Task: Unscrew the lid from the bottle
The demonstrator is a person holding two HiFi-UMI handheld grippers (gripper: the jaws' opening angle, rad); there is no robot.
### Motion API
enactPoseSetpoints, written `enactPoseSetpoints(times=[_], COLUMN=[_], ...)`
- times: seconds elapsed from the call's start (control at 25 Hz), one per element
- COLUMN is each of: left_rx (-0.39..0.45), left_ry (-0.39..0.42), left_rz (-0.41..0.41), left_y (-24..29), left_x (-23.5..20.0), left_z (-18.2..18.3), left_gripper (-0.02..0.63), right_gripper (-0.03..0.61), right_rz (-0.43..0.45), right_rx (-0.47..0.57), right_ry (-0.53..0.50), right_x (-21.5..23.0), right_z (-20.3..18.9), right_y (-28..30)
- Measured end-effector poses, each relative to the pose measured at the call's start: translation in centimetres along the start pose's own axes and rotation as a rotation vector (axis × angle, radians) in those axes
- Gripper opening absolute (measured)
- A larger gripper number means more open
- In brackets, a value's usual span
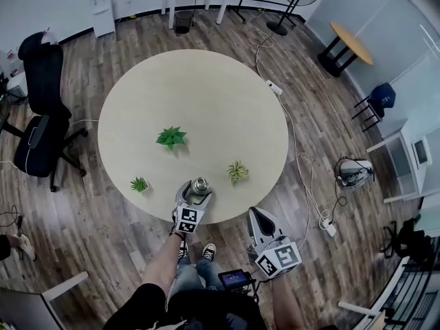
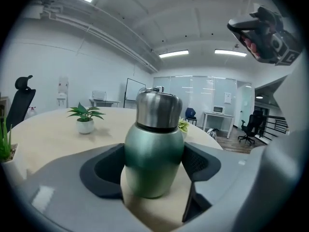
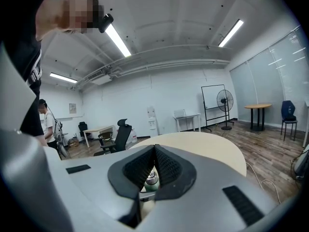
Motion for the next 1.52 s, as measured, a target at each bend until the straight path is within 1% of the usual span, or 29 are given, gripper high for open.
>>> enactPoseSetpoints(times=[0.12,0.2,0.28,0.32,0.4,0.44,0.52,0.64,0.76,0.96,1.0,1.04,1.08,1.16,1.24,1.32,1.4,1.52], left_rx=[-0.007,-0.011,-0.010,-0.011,-0.019,-0.025,-0.032,-0.034,-0.041,-0.038,-0.039,-0.040,-0.040,-0.038,-0.035,-0.042,-0.055,-0.080], left_ry=[0.008,0.026,0.042,0.048,0.056,0.058,0.065,0.068,0.069,0.071,0.070,0.070,0.070,0.074,0.079,0.085,0.106,0.147], left_rz=[-0.034,-0.062,-0.086,-0.097,-0.117,-0.127,-0.143,-0.159,-0.166,-0.166,-0.165,-0.165,-0.165,-0.171,-0.183,-0.204,-0.237,-0.312], left_y=[-0.3,-0.5,-0.4,-0.3,-0.2,-0.2,-0.4,-0.3,-0.4,-0.4,-0.4,-0.4,-0.4,-0.4,-0.3,-0.4,-0.3,0.0], left_x=[0.1,0.0,-0.3,-0.4,-0.4,-0.4,-0.5,-0.6,-0.6,-0.6,-0.7,-0.7,-0.7,-0.8,-0.8,-0.8,-1.0,-1.3], left_z=[-0.1,-0.2,-0.1,0.1,0.3,0.2,0.1,0.3,0.3,0.1,0.0,0.0,0.1,0.1,0.1,0.1,0.2,0.5], left_gripper=[0.364,0.364,0.364,0.364,0.364,0.364,0.364,0.362,0.364,0.364,0.364,0.362,0.364,0.362,0.364,0.364,0.363,0.362], right_gripper=[0.005,0.008,0.139,0.167,0.249,0.280,0.306,0.331,0.337,0.333,0.306,0.259,0.239,0.239,0.239,0.239,0.238,0.238], right_rz=[0.001,0.032,0.087,0.115,0.171,0.198,0.242,0.280,0.302,0.301,0.299,0.298,0.298,0.307,0.336,0.406,0.518,0.696], right_rx=[-0.010,-0.031,-0.051,-0.059,-0.081,-0.096,-0.118,-0.146,-0.179,-0.214,-0.217,-0.217,-0.215,-0.210,-0.209,-0.224,-0.262,-0.349], right_ry=[0.002,-0.016,-0.042,-0.056,-0.079,-0.091,-0.120,-0.165,-0.170,-0.162,-0.162,-0.162,-0.162,-0.167,-0.184,-0.219,-0.283,-0.409], right_x=[0.2,0.4,0.6,0.7,0.8,0.7,0.3,-0.4,-1.4,-3.0,-3.2,-3.3,-3.4,-3.4,-3.3,-2.9,-2.4,-1.8], right_z=[-1.2,-2.3,-3.5,-4.0,-5.2,-5.9,-7.2,-9.1,-11.2,-13.4,-13.6,-13.7,-13.8,-13.8,-13.7,-13.6,-13.2,-12.4], right_y=[0.5,1.5,3.4,4.5,6.7,7.8,10.0,13.2,15.7,18.1,18.3,18.4,18.4,18.4,18.3,18.5,18.9,19.7])
Point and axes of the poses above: the fingertips, and each gripper's own axes: y forward along the fingers, x to its right, z out of its top, the point moved 8 cm from there along -y, backward along the fingers, and after that the axes turned 9 degrees about -y, right-handed, at the moved point
